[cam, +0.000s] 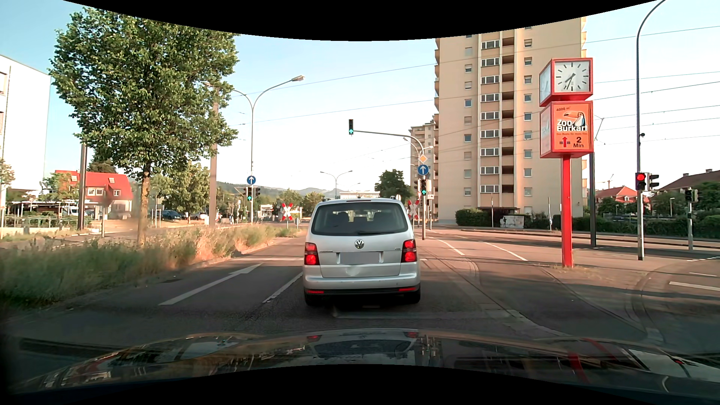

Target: Follow the waypoints while adhering to traffic rules and regulations

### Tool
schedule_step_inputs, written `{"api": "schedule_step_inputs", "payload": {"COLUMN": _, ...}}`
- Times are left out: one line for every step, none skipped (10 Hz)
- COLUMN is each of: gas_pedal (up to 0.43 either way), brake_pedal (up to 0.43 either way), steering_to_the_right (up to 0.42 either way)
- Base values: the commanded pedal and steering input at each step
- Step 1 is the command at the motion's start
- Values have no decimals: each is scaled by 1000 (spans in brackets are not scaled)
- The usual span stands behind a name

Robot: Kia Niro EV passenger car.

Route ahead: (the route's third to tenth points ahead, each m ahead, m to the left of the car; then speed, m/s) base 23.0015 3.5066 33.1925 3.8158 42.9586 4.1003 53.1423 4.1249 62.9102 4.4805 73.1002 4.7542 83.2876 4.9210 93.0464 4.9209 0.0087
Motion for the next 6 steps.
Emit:
{"api": "schedule_step_inputs", "payload": {"gas_pedal": 0, "brake_pedal": 220, "steering_to_the_right": 8}}
{"api": "schedule_step_inputs", "payload": {"gas_pedal": 0, "brake_pedal": 201, "steering_to_the_right": 8}}
{"api": "schedule_step_inputs", "payload": {"gas_pedal": 0, "brake_pedal": 67, "steering_to_the_right": 8}}
{"api": "schedule_step_inputs", "payload": {"gas_pedal": 0, "brake_pedal": 0, "steering_to_the_right": 8}}
{"api": "schedule_step_inputs", "payload": {"gas_pedal": 0, "brake_pedal": 0, "steering_to_the_right": 8}}
{"api": "schedule_step_inputs", "payload": {"gas_pedal": 0, "brake_pedal": 0, "steering_to_the_right": 8}}
